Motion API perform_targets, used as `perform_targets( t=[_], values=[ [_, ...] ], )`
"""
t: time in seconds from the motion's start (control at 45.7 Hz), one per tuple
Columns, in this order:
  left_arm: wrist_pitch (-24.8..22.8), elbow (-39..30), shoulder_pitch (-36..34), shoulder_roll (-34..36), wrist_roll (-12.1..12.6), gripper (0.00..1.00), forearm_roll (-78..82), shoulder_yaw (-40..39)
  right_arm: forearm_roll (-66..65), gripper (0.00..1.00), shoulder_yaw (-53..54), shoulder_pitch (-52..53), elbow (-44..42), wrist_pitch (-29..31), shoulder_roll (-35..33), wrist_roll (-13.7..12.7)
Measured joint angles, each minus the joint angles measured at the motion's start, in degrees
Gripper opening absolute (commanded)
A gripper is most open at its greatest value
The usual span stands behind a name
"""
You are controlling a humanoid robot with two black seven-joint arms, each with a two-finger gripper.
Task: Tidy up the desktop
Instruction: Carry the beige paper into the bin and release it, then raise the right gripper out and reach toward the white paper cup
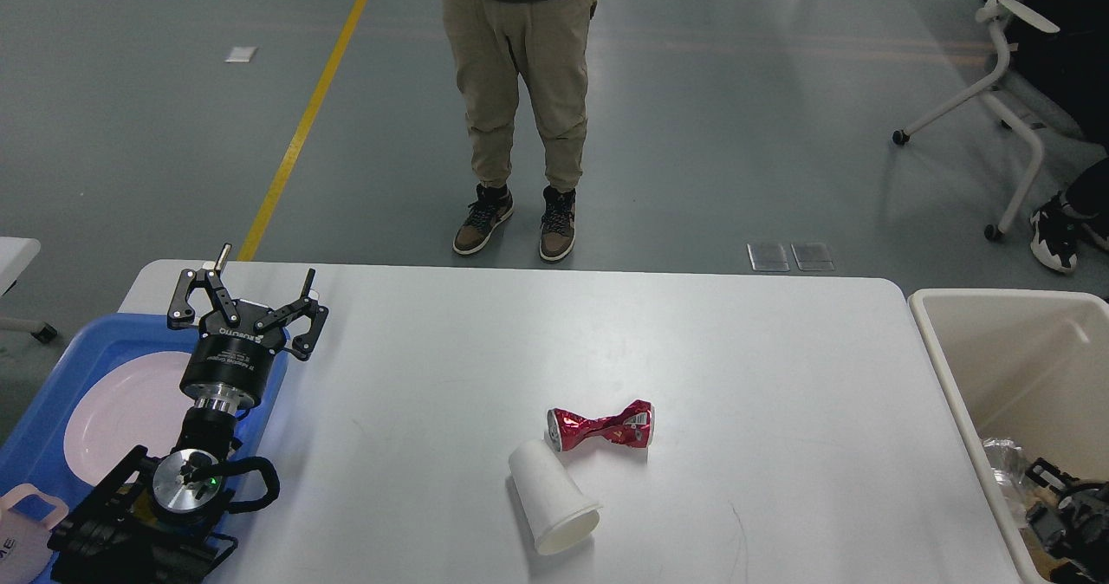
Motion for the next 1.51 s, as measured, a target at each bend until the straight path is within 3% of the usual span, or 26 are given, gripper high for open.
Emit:
perform_targets(
  t=[0.306, 0.481, 0.787, 0.962, 1.247, 1.509],
  values=[
    [0.0, 0.0, 0.0, 0.0, 0.0, 0.96, 0.0, 0.0, -0.2, 1.0, 0.0, 1.0, 1.9, 0.2, -0.8, 0.0],
    [0.0, 0.0, 0.0, 0.0, 0.0, 0.96, 0.0, 0.0, -1.3, 1.0, -1.9, 9.4, 12.5, 5.2, -6.4, -0.2],
    [0.0, 0.0, 0.0, 0.0, 0.0, 0.96, 0.0, 0.0, -6.3, 1.0, -15.7, 40.1, 41.4, 18.7, -15.9, -0.3],
    [0.0, 0.0, 0.0, 0.0, 0.0, 0.96, 0.0, 0.0, -6.4, 1.0, -23.1, 60.1, 55.4, 30.1, -15.1, -0.3],
    [0.0, 0.0, 0.0, 0.0, 0.0, 0.96, 0.0, 0.0, -5.8, 1.0, -25.3, 86.7, 71.1, 48.0, -9.7, -0.4],
    [0.0, 0.0, 0.0, 0.0, 0.0, 0.96, 0.0, 0.0, -2.4, 0.94, -27.9, 106.5, 86.8, 49.6, -6.1, -0.8]
  ],
)
